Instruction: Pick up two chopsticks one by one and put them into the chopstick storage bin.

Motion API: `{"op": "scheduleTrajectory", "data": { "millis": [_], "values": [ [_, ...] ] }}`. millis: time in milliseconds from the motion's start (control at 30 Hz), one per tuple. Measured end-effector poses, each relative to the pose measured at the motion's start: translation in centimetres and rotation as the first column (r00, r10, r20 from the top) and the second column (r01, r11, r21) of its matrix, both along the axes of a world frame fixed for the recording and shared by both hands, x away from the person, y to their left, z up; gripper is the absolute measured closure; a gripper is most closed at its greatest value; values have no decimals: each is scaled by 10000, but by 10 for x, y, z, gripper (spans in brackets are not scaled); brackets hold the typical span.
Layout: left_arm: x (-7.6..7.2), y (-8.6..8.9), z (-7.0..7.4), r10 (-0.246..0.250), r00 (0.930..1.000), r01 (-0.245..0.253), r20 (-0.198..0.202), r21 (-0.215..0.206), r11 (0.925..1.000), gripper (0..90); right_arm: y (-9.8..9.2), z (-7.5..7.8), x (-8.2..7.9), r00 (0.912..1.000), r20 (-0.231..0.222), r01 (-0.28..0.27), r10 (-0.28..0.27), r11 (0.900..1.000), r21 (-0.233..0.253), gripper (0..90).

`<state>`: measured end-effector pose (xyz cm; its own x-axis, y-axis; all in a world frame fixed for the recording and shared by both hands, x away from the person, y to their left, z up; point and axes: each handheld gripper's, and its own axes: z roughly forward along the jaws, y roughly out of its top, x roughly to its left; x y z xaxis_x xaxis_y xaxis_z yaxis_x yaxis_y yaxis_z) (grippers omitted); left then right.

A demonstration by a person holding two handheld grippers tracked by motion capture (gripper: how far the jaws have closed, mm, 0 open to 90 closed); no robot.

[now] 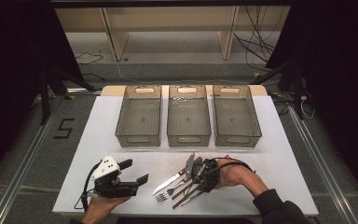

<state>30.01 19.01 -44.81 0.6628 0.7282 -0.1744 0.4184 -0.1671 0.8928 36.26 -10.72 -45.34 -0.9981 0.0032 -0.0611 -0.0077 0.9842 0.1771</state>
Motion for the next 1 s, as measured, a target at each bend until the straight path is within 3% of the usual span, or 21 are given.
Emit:
{"op": "scheduleTrajectory", "data": {
  "millis": [500, 600, 900, 933, 1000],
  "values": [
    [0, 0, 0, -20, 10000, 20, -12, 84, 10000, 156, 2, -3, -2, 9992, 3, -393, 393, 9992, -80, 690],
    [1, -1, 0, -21, 10000, 21, -28, 89, 10000, 156, 4, -2, -1, 9984, -81, -562, 560, 9980, -301, 706],
    [0, 0, 0, -39, 10000, 39, -14, 87, 10000, 156, 11, -2, -3, 9922, -209, -1244, 1232, 9892, -772, 769],
    [0, 0, 0, -37, 10000, 37, -11, 89, 10000, 156, 13, -2, -4, 9876, -135, -1571, 1566, 9827, -979, 777],
    [0, -1, 0, -43, 10000, 43, -17, 86, 10000, 156, 13, -2, -4, 9873, -132, -1591, 1585, 9829, -928, 779]
  ]
}}
